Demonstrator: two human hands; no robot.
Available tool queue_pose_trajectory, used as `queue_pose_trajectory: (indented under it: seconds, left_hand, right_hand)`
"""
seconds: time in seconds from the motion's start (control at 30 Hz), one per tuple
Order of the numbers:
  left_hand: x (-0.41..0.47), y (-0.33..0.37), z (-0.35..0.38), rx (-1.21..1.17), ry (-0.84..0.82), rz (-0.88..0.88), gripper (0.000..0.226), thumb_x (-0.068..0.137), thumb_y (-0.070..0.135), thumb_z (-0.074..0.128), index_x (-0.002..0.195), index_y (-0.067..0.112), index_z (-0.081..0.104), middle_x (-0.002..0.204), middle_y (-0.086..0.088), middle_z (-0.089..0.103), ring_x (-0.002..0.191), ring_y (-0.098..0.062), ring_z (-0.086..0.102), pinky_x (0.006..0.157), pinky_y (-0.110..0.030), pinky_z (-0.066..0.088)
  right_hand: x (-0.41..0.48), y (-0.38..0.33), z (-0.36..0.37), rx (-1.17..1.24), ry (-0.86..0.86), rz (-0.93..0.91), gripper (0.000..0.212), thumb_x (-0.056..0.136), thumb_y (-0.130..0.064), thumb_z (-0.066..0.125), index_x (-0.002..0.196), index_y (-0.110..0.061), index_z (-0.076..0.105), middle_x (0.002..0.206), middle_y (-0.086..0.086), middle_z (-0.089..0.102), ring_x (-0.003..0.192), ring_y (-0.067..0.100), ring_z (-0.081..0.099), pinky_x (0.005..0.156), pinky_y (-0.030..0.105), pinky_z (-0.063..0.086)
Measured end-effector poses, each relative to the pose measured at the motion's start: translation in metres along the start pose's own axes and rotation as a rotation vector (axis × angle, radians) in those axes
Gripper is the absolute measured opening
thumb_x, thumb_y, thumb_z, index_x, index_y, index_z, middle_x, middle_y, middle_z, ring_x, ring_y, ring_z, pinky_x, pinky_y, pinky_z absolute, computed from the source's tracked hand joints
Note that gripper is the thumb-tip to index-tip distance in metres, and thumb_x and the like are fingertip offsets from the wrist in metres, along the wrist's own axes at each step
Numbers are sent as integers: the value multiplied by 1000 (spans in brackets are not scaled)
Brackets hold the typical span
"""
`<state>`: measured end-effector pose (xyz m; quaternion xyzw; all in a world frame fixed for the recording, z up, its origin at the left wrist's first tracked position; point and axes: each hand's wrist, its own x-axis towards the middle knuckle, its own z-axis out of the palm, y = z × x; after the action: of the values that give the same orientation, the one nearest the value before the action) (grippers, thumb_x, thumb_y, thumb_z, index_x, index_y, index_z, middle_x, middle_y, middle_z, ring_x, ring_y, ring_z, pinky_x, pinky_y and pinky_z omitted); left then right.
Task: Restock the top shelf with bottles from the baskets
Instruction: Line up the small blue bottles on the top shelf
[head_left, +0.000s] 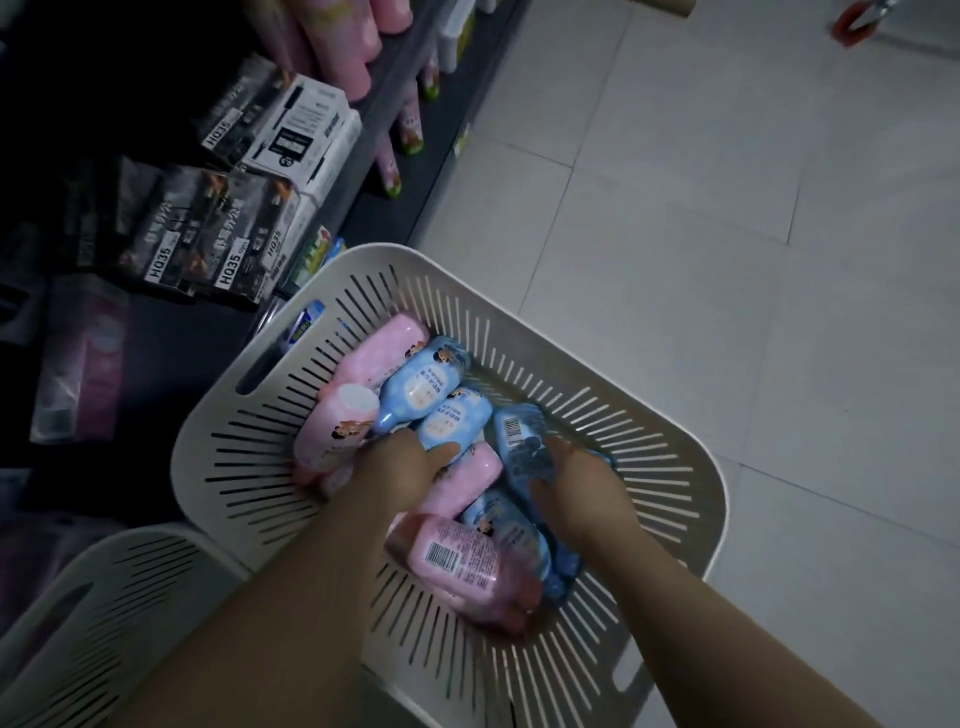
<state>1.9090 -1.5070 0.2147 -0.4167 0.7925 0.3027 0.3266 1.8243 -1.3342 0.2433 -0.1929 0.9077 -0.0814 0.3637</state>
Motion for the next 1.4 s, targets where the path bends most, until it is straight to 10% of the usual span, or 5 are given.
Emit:
queue_pose_trajectory:
  seconds: [0.33, 0.63, 0.97, 1.1, 1.4]
  left_hand:
    - [-37, -4, -39, -202, 188, 144, 48, 80, 60, 60, 87, 13, 66, 80, -7, 69, 79, -29, 65, 75, -35, 49]
    - [-83, -28, -84, -418, 578, 301, 28, 72, 21, 80, 99, 17, 74, 91, 0, 63, 80, -18, 60, 70, -28, 43]
    - [-128, -51, -111, -535, 660, 484, 33, 67, 7, 83, 98, 17, 73, 90, 4, 55, 82, -22, 64, 80, -41, 55]
    - [-178, -57, -142, -487, 701, 519, 33, 68, 6, 82, 97, 19, 73, 90, 3, 55, 81, -14, 59, 79, -19, 47]
    - [-311, -87, -211, -437, 740, 576, 36, 70, 7, 79, 102, 23, 72, 98, 8, 55, 86, -11, 58, 77, -16, 40]
  right_hand:
    - [7, -12, 11, 9, 7, 26, 55, 87, -13, 55, 141, -14, 39, 132, 17, 51, 118, 34, 53, 97, 36, 45]
    - [30, -23, 41, -54, 41, 93, 81, 85, -24, 67, 147, -14, 16, 128, 23, 52, 119, 40, 50, 96, 43, 42]
    - [-23, -68, -17, -65, 59, 28, 55, 88, -41, 55, 129, -9, 37, 123, 22, 54, 112, 38, 55, 87, 39, 44]
    - [-81, -102, -62, 63, 122, -1, 51, 88, -46, 49, 126, -12, 45, 116, 18, 63, 105, 36, 60, 83, 35, 45]
    - [-232, -174, -149, 103, 101, -126, 50, 66, -27, 80, 106, -16, 54, 96, 7, 63, 69, 22, 63, 55, 34, 58]
